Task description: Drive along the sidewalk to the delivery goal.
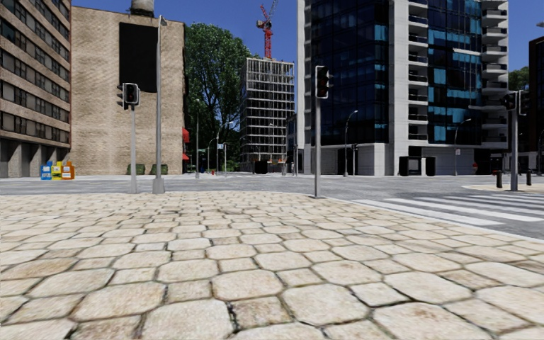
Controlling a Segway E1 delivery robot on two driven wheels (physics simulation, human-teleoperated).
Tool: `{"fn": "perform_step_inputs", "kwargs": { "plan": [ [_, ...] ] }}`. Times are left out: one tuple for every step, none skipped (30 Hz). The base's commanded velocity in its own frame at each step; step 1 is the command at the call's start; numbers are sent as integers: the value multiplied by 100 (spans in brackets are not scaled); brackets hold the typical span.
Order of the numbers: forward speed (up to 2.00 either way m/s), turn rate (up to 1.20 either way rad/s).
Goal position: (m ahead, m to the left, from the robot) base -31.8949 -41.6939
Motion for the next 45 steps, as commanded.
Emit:
{"fn": "perform_step_inputs", "kwargs": {
  "plan": [
    [200,0],
    [200,0],
    [200,0],
    [200,0],
    [200,0],
    [200,0],
    [200,0],
    [200,0],
    [200,-9],
    [200,-9],
    [200,-20],
    [200,-23],
    [200,-29],
    [200,-38],
    [200,-38],
    [200,-44],
    [200,-46],
    [200,-47],
    [200,-47],
    [200,-47],
    [200,-47],
    [200,-47],
    [200,-47],
    [200,-47],
    [200,-47],
    [200,-47],
    [200,-47],
    [200,-47],
    [200,-47],
    [200,-47],
    [200,-47],
    [200,-47],
    [200,-52],
    [200,-57],
    [200,-59],
    [200,-59],
    [200,-60],
    [200,-60],
    [200,-60],
    [200,-60],
    [200,-60],
    [200,-60],
    [200,-60],
    [200,-60],
    [200,-60]
  ]
}}
